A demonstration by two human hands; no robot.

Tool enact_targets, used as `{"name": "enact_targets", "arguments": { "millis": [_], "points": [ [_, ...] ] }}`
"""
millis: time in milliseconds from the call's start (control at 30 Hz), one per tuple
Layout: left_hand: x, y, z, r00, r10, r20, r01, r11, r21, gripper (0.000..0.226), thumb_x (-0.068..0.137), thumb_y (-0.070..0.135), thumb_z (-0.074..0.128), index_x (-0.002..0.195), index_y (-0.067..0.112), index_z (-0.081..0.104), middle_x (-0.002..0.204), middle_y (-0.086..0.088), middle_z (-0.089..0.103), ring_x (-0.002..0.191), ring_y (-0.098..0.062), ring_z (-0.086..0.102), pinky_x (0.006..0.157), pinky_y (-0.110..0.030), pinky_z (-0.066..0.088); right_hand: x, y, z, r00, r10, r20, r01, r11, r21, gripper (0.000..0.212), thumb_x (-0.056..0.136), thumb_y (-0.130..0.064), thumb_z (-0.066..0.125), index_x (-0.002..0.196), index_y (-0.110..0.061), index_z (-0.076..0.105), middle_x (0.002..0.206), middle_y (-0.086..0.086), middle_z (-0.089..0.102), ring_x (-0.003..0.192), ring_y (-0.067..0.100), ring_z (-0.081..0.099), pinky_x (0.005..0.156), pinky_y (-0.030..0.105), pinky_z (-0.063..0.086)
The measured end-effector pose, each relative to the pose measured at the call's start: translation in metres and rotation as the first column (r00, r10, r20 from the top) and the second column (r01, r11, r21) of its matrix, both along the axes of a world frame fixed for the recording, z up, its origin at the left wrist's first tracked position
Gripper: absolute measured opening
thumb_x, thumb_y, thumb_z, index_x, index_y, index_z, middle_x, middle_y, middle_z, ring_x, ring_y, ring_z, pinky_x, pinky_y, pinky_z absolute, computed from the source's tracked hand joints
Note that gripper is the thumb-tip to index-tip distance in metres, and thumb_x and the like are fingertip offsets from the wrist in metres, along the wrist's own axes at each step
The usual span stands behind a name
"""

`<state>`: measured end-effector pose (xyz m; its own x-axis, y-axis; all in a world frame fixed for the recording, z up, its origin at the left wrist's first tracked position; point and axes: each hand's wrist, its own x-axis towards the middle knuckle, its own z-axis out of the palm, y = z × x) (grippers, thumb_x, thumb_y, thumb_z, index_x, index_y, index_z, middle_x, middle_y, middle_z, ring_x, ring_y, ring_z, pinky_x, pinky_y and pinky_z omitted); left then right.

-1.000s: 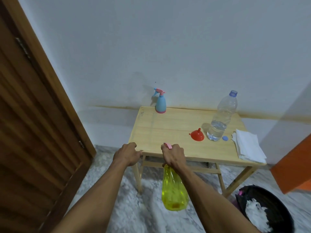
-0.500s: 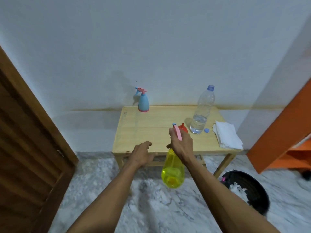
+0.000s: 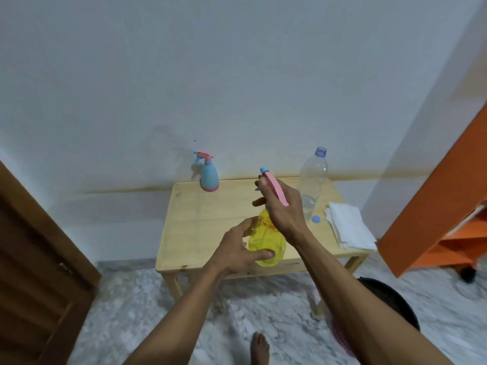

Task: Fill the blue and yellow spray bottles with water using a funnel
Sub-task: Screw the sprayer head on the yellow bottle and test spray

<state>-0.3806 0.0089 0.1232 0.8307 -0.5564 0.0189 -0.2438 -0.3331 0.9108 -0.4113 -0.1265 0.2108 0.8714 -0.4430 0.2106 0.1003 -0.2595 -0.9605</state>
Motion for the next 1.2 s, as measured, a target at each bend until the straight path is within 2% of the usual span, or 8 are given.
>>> {"name": "enact_targets", "arguments": {
  "millis": [233, 533, 600, 700, 800, 1000, 1133, 1200],
  "points": [
    [0.077, -0.018, -0.015, 0.981, 0.194, -0.007, -0.194, 0.978, -0.081, 0.085, 0.056, 0.038, 0.093, 0.131, 0.024, 0.058, 0.116, 0.01, 0.069, 0.105, -0.001, 0.064, 0.094, -0.034, 0.055, 0.085, -0.019, -0.017, 0.992, 0.123, -0.019, -0.124, 0.992, -0.027, 0.022, 0.087, -0.04, 0.075, 0.106, -0.032, 0.069, 0.09, -0.009, 0.071, 0.081, 0.006, 0.065, 0.076, 0.028, 0.053],
    [0.198, -0.078, -0.019, 0.91, 0.413, 0.02, -0.411, 0.91, -0.059, 0.09, 0.051, 0.044, 0.091, 0.132, 0.026, 0.056, 0.112, 0.014, 0.068, 0.102, -0.004, 0.065, 0.088, -0.026, 0.055, 0.215, -0.069, -0.042, 0.997, -0.024, -0.071, 0.02, 0.998, -0.06, 0.036, 0.075, -0.032, 0.088, 0.105, -0.023, 0.072, 0.095, -0.009, 0.071, 0.086, -0.001, 0.063, 0.069, 0.012, 0.044],
    [0.221, -0.092, -0.023, 0.903, 0.429, 0.016, -0.429, 0.903, -0.041, 0.093, 0.053, 0.044, 0.089, 0.137, 0.025, 0.052, 0.119, 0.01, 0.065, 0.109, -0.006, 0.06, 0.091, -0.024, 0.051, 0.243, -0.08, -0.047, 0.997, -0.018, -0.076, 0.014, 0.998, -0.055, 0.036, 0.074, -0.028, 0.089, 0.105, -0.021, 0.071, 0.091, -0.013, 0.071, 0.084, -0.003, 0.064, 0.07, 0.014, 0.046],
    [0.255, -0.105, -0.034, 0.907, 0.414, 0.069, -0.417, 0.909, 0.02, 0.086, 0.058, 0.051, 0.08, 0.134, 0.023, 0.054, 0.117, 0.003, 0.066, 0.105, -0.015, 0.061, 0.089, -0.04, 0.054, 0.277, -0.09, -0.059, 0.995, 0.007, -0.098, -0.01, 0.999, -0.031, 0.037, 0.074, -0.023, 0.088, 0.104, -0.022, 0.066, 0.091, -0.017, 0.069, 0.088, -0.004, 0.064, 0.069, 0.011, 0.046],
    [0.29, -0.111, -0.054, 0.907, 0.418, 0.045, -0.42, 0.905, 0.066, 0.083, 0.059, 0.053, 0.081, 0.131, 0.021, 0.056, 0.115, 0.004, 0.067, 0.102, -0.016, 0.064, 0.087, -0.042, 0.054, 0.31, -0.097, -0.077, 0.99, 0.02, -0.139, -0.024, 0.999, -0.029, 0.035, 0.076, -0.025, 0.086, 0.103, -0.026, 0.064, 0.094, -0.016, 0.069, 0.092, -0.002, 0.064, 0.071, 0.013, 0.046],
    [0.351, -0.122, -0.088, 0.89, 0.455, -0.046, -0.453, 0.891, 0.042, 0.06, 0.064, 0.021, 0.09, 0.118, 0.019, 0.063, 0.1, 0.008, 0.069, 0.092, -0.013, 0.067, 0.078, -0.026, 0.055, 0.367, -0.108, -0.111, 0.977, 0.039, -0.212, -0.04, 0.999, -0.001, 0.035, 0.077, -0.017, 0.085, 0.106, -0.022, 0.065, 0.1, -0.01, 0.072, 0.095, 0.005, 0.067, 0.077, 0.025, 0.05],
    [0.382, -0.128, -0.109, 0.889, 0.458, -0.01, -0.456, 0.887, 0.068, 0.062, 0.061, 0.022, 0.087, 0.119, 0.019, 0.064, 0.098, 0.007, 0.071, 0.087, -0.017, 0.067, 0.076, -0.03, 0.054, 0.396, -0.111, -0.137, 0.968, 0.037, -0.247, -0.03, 0.999, 0.031, 0.035, 0.076, -0.013, 0.086, 0.104, -0.019, 0.067, 0.098, -0.007, 0.074, 0.095, 0.008, 0.07, 0.085, 0.038, 0.056],
    [0.393, -0.13, -0.117, 0.882, 0.471, -0.011, -0.469, 0.88, 0.077, 0.065, 0.064, 0.02, 0.087, 0.124, 0.016, 0.063, 0.1, 0.002, 0.071, 0.088, -0.018, 0.066, 0.075, -0.019, 0.051, 0.407, -0.113, -0.146, 0.965, 0.03, -0.262, -0.02, 0.999, 0.043, 0.035, 0.075, -0.012, 0.086, 0.104, -0.019, 0.067, 0.098, -0.006, 0.074, 0.096, 0.01, 0.07, 0.086, 0.041, 0.057]
  ]
}}
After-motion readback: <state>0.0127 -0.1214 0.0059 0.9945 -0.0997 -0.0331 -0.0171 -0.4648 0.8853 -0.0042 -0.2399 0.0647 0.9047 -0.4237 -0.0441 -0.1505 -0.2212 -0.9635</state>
